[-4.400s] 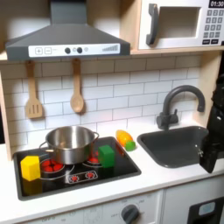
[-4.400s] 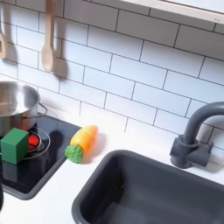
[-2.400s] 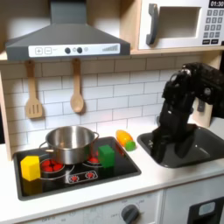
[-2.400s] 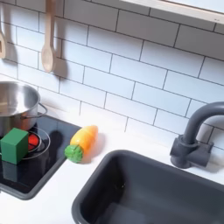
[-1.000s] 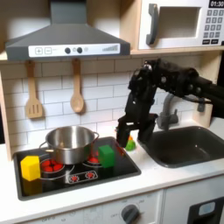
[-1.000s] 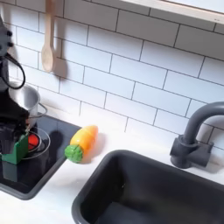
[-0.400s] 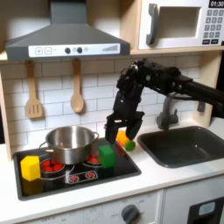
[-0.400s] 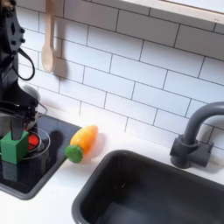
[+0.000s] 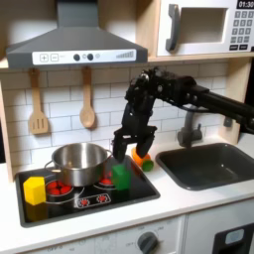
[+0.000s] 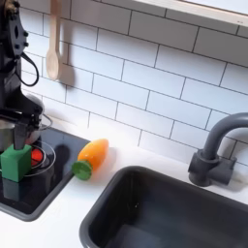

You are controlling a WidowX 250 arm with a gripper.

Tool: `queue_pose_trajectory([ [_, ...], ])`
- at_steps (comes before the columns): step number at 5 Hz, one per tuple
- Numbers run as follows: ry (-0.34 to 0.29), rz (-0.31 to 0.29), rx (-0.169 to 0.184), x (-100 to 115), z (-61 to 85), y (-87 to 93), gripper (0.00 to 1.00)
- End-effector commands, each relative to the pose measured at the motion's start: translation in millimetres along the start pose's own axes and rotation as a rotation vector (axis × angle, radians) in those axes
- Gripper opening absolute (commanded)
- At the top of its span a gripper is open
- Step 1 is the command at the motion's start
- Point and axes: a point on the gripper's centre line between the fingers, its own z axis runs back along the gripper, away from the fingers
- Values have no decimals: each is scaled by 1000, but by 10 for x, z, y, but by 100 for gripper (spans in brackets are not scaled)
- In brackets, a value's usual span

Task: Reach green block

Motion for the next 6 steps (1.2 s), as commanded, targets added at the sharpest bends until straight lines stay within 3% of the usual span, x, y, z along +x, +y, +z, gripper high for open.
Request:
queue_pose_trajectory([
  [1,16,-21,-9,98,-178,-25,100],
  [3,16,-49,-17,169,-354,-72,100],
  [6,23,-63,-45,155,-474,-104,100],
])
